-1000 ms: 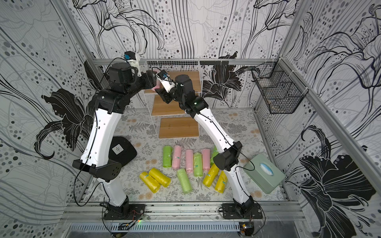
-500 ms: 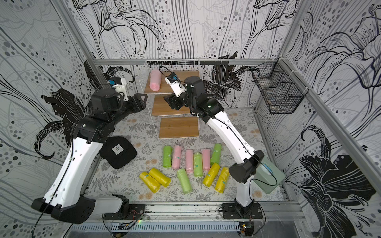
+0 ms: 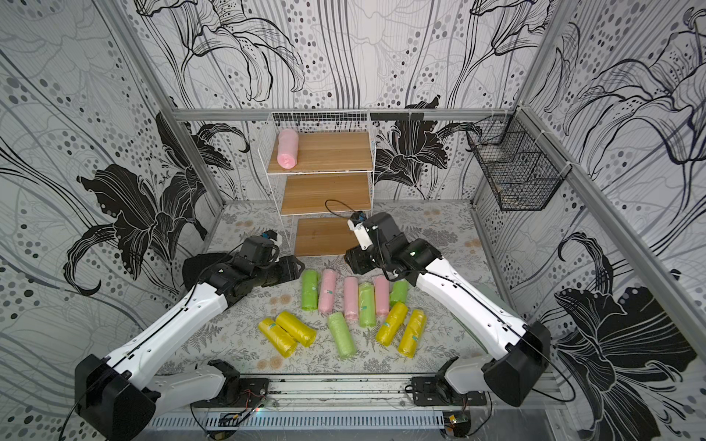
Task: Sort the rolls of trash bags by color and place them on the shelf
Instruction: Pick up the roll of trash bags from the center of the board.
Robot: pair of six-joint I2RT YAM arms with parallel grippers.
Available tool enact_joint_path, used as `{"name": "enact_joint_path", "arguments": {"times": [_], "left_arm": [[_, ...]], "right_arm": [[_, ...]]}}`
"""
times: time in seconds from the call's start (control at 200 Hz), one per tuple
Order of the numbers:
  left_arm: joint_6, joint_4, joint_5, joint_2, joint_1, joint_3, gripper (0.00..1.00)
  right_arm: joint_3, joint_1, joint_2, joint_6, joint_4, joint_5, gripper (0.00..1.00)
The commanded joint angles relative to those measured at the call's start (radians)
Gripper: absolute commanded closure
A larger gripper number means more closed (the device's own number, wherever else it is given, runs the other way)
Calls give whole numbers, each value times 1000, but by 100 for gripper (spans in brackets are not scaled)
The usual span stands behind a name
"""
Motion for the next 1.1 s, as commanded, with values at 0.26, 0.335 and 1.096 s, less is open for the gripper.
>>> {"name": "enact_joint_path", "arguments": {"times": [0.26,0.335,1.096], "left_arm": [[6,81,67,185,-88,32,40],[-27,63,11,234,-163,43,40],[-240,302,-427,367,-469,-129,40]], "right_arm": [[-215,127,13,281,98,24,40],[-210,122,-7,247,60,86,39],[-276,-53,-91,134,69,57,37]]}}
